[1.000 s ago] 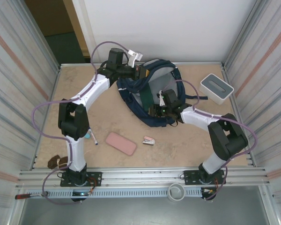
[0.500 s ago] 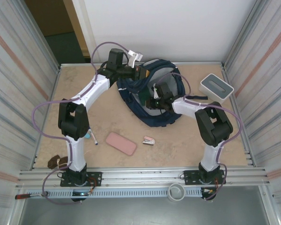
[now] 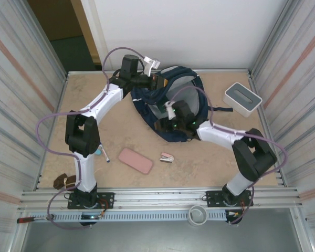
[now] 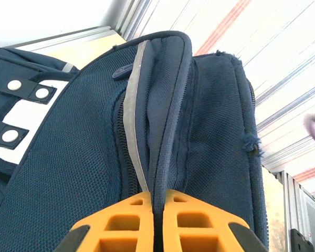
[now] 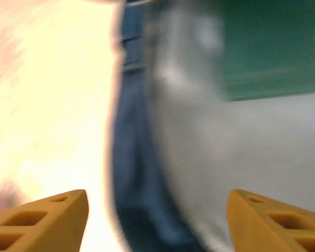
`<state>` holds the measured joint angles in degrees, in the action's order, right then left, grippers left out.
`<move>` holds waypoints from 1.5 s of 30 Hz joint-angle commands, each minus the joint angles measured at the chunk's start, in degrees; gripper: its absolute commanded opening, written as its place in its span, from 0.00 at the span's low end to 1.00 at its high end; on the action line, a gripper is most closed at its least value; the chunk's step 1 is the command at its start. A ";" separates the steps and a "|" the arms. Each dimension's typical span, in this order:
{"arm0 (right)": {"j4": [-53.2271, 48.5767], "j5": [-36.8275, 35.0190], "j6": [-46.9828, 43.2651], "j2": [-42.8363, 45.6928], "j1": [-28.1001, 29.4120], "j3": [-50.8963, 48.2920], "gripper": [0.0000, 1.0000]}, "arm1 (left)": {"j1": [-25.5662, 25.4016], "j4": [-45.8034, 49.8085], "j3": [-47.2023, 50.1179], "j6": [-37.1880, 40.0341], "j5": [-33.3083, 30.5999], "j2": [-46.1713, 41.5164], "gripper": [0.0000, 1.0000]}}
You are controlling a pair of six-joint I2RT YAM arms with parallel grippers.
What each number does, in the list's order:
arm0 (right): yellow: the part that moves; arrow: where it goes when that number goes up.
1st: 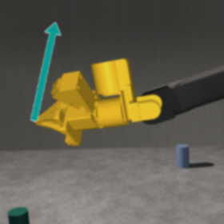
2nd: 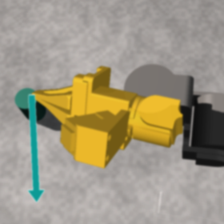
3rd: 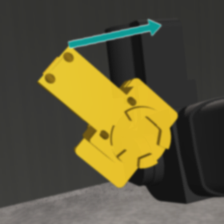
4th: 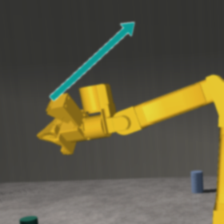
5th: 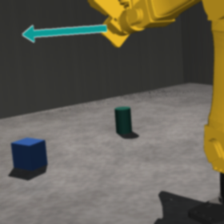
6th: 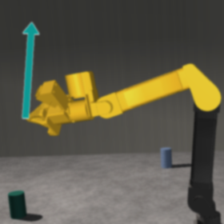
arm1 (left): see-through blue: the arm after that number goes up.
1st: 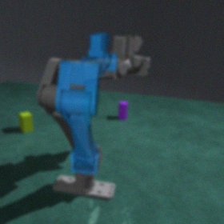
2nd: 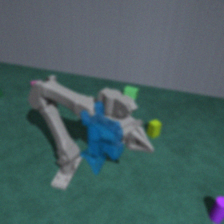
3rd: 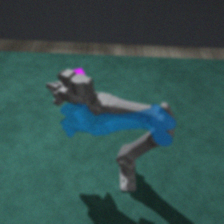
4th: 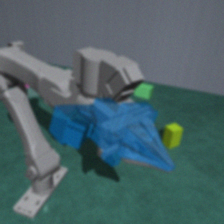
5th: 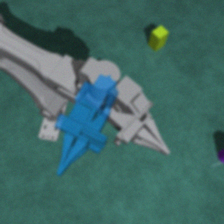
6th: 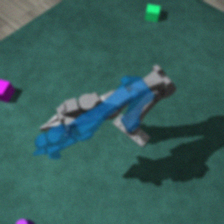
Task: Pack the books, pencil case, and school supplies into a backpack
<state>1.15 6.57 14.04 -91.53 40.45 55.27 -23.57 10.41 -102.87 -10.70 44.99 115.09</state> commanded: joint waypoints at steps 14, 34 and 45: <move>-9.09 -12.65 -10.08 -12.95 28.22 7.32 0.96 | 0.06 -4.18 1.37 -0.20 1.06 -2.76 0.00; -8.75 -10.56 -8.28 -12.14 26.97 6.85 0.67 | 0.10 -3.46 1.80 0.90 0.85 -2.85 0.00; -7.23 2.03 1.42 10.53 8.62 -3.73 0.56 | 0.11 -3.71 1.87 0.44 1.06 -3.28 0.00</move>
<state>-6.13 5.10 11.42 -85.12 52.71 53.19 -23.62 10.02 -101.32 -10.76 44.99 115.09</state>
